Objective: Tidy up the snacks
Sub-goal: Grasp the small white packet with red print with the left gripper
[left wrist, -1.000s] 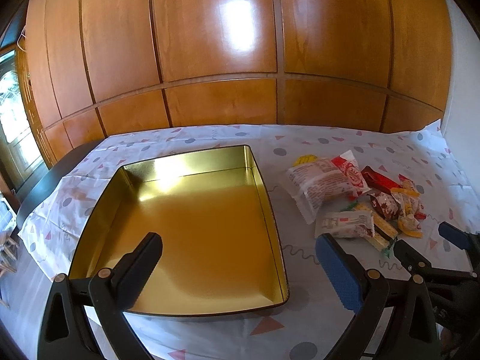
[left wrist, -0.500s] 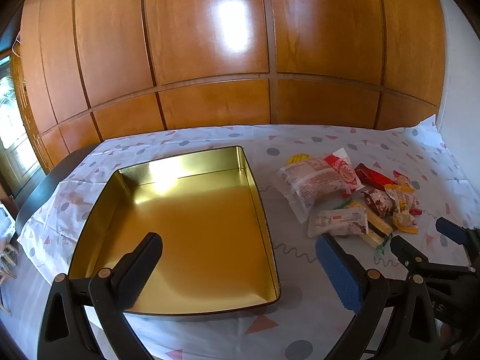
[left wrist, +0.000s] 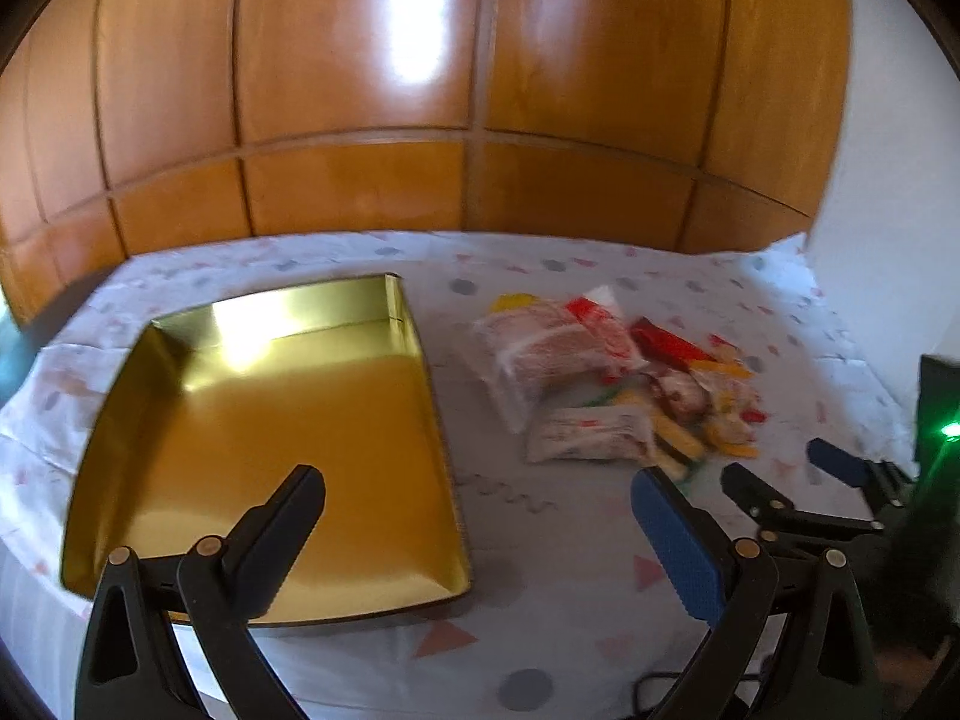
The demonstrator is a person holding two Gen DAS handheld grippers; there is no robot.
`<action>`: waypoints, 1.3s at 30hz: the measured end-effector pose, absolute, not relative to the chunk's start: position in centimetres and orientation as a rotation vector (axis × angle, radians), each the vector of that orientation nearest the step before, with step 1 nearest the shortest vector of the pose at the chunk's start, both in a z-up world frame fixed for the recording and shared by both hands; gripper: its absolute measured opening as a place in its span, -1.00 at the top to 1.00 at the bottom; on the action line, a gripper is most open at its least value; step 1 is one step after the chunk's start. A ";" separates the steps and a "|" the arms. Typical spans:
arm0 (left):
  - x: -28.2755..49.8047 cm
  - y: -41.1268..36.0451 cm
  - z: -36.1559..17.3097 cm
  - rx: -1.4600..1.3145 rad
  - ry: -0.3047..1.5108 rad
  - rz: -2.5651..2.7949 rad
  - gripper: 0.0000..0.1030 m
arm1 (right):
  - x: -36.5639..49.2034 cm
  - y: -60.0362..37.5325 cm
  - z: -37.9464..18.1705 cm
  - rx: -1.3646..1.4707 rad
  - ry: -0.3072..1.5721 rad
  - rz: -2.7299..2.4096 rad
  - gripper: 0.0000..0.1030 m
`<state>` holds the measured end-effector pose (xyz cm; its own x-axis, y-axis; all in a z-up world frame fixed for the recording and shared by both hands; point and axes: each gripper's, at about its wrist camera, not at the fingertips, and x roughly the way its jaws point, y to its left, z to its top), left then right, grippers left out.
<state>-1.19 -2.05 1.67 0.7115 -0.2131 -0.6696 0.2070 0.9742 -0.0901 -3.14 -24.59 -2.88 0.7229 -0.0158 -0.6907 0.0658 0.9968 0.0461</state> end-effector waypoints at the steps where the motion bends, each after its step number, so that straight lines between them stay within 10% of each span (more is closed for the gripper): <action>1: -1.0 -2.4 1.8 -0.001 0.750 -0.252 -0.99 | -3.2 -24.9 -3.0 0.073 0.765 -0.049 -0.86; 10: 2.2 -8.1 0.3 0.322 0.880 -0.577 -0.23 | -3.8 -27.8 -3.5 0.119 0.777 -0.089 -0.86; 26: 8.7 -15.2 -5.9 0.696 0.940 -0.787 -0.21 | -3.2 -30.3 -4.7 0.173 0.823 -0.095 -0.86; 33: 8.7 -15.8 -5.1 0.601 0.946 -0.804 0.59 | -2.8 -31.4 -5.4 0.207 0.848 -0.112 -0.64; 39: 5.7 -14.7 -3.6 0.433 0.942 -0.833 0.69 | -2.8 -32.3 -6.2 0.240 0.882 -0.130 -0.49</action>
<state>5.74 -14.71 -3.61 0.3190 -0.4326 -0.8432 0.7837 0.6208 -0.0220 -2.85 -32.29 -6.21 0.6299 -0.0140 -0.7765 0.2113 0.9652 0.1541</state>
